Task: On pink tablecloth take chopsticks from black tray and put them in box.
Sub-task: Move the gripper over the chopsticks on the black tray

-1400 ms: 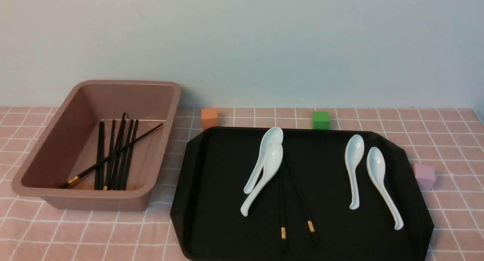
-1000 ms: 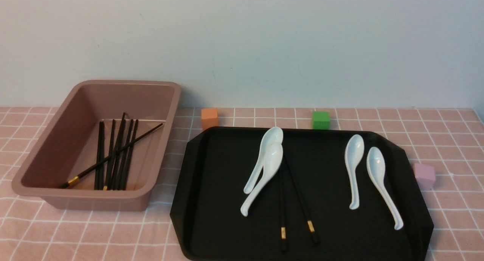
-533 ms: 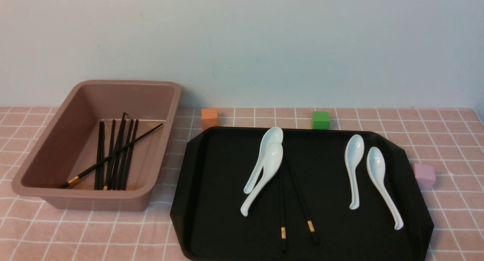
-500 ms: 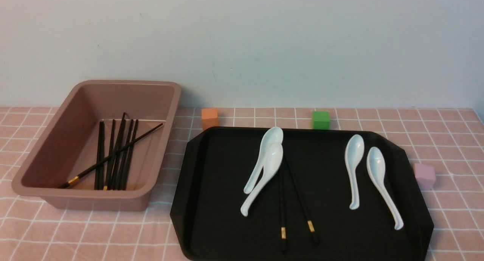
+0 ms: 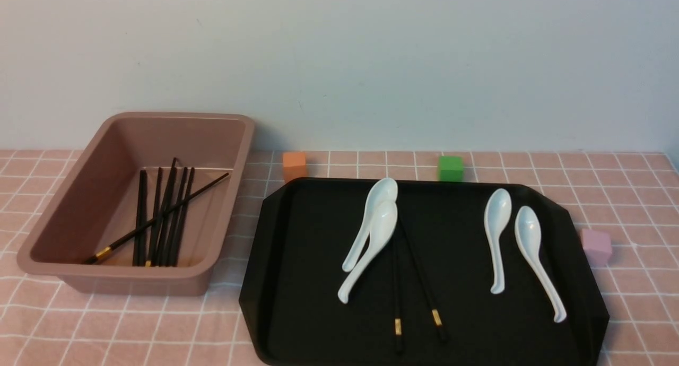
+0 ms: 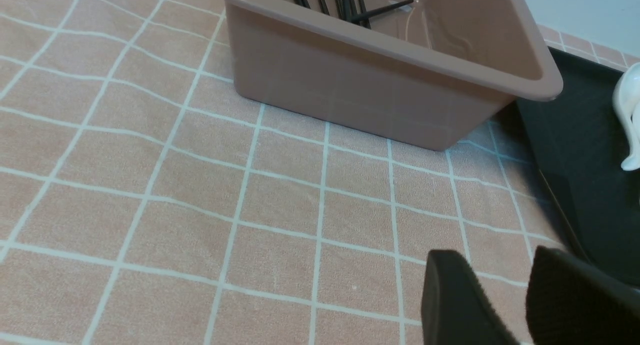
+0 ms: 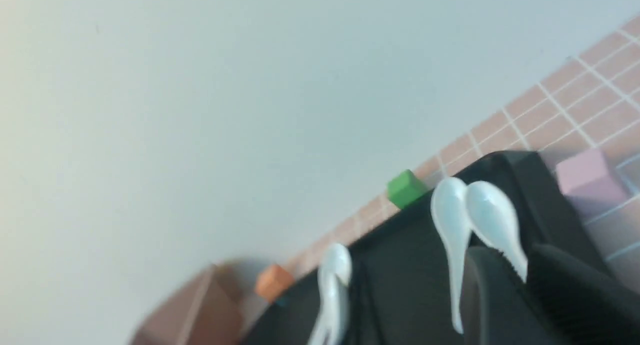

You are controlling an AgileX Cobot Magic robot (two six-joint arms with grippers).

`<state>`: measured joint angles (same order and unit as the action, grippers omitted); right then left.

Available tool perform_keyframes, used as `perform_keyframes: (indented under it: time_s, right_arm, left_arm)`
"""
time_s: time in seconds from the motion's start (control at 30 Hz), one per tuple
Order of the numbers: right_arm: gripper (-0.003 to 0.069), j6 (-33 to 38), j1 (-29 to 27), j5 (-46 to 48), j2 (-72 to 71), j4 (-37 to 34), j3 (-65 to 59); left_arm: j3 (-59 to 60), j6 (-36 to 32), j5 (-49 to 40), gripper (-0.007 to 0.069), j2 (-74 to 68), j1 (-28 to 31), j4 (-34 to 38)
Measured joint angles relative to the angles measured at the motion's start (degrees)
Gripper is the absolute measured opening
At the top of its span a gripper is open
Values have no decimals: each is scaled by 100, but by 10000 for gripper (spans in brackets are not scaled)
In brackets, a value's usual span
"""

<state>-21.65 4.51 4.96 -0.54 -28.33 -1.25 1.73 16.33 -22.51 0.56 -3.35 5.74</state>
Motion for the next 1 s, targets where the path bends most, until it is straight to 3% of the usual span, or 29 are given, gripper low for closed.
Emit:
perform_keyframes:
  time_s: [0.1, 0.23, 0.27, 0.37, 0.53, 0.73, 0.87, 1.0]
  right_arm:
    - [110, -13, 0, 844, 100, -109, 377]
    - [27, 843, 0, 2288, 1111, 82, 1614]
    - [27, 908, 0, 2288, 1111, 95, 1681]
    - [0, 1881, 0, 3531, 2472, 402, 2891]
    - [0, 2271, 0, 4764, 4359, 1054, 4020]
    - [0, 2165, 293, 4999, 6391, 1358, 4785]
    - [0, 1986, 1006, 4988, 7484, 1381, 5268]
    - [4, 1286, 2036, 4814, 8553, 1979, 6009]
  left_arm:
    - [0, 0, 0, 239, 0, 0, 0]
    - [0, 0, 0, 239, 0, 0, 0]
    - [0, 0, 0, 239, 0, 0, 0]
    - [0, 0, 0, 239, 0, 0, 0]
    - [0, 0, 0, 239, 0, 0, 0]
    - [0, 0, 0, 239, 0, 0, 0]
    - [0, 0, 0, 239, 0, 0, 0]
    - [0, 0, 0, 239, 0, 0, 0]
